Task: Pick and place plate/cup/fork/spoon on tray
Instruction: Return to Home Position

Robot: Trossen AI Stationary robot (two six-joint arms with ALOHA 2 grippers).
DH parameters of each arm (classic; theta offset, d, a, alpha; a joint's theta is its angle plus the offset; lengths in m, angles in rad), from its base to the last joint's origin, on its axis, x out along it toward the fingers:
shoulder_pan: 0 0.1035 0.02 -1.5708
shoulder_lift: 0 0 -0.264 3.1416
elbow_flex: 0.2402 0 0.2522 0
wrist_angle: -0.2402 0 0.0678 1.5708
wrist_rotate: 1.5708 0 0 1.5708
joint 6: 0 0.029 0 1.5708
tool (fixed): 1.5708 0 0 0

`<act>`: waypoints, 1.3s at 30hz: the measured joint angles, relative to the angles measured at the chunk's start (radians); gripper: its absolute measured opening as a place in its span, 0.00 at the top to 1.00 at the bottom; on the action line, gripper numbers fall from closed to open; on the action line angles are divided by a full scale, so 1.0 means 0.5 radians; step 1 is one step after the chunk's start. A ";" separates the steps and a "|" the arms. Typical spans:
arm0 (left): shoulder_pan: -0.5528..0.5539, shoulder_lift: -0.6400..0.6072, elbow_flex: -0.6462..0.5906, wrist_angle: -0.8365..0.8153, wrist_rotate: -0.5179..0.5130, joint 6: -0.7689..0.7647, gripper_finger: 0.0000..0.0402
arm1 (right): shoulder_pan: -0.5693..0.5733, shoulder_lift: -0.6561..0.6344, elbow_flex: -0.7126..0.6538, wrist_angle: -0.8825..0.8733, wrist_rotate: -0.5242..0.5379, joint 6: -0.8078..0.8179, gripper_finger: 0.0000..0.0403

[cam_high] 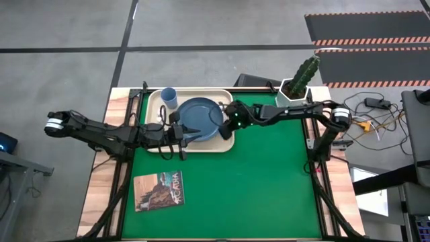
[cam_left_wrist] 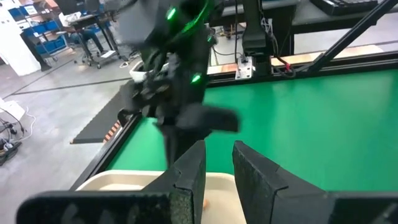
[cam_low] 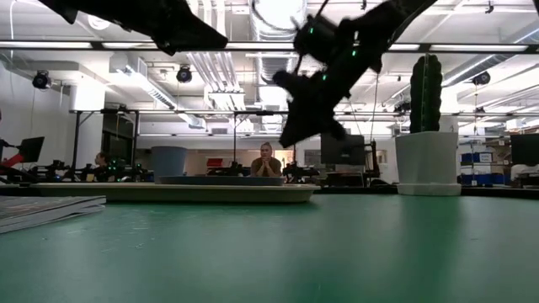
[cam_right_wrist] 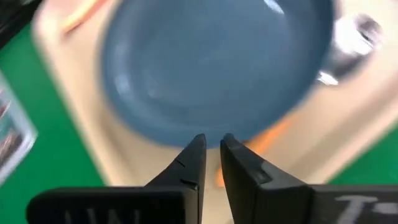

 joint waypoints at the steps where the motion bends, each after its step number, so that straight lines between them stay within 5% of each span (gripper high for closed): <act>1: 0.000 0.000 0.000 -0.004 0.000 0.000 0.85 | 0.036 -0.025 -0.001 -0.001 -0.001 -0.106 0.92; 9: -0.044 -0.284 -0.026 -0.465 0.152 -0.149 0.86 | 0.244 -0.361 -0.314 0.283 -0.019 -0.648 0.92; 19: -0.044 -0.921 -0.592 -0.047 0.353 0.047 0.97 | 0.259 -0.859 -1.362 1.497 -0.328 -1.263 0.92; 25: -0.042 -1.270 -0.798 -0.023 0.355 -0.055 1.00 | 0.259 -1.018 -1.769 2.024 -0.335 -1.456 0.92; 39: -0.041 -1.899 -1.251 -0.004 0.337 -0.320 1.00 | 0.259 -1.858 -2.256 2.033 -0.327 -1.513 0.92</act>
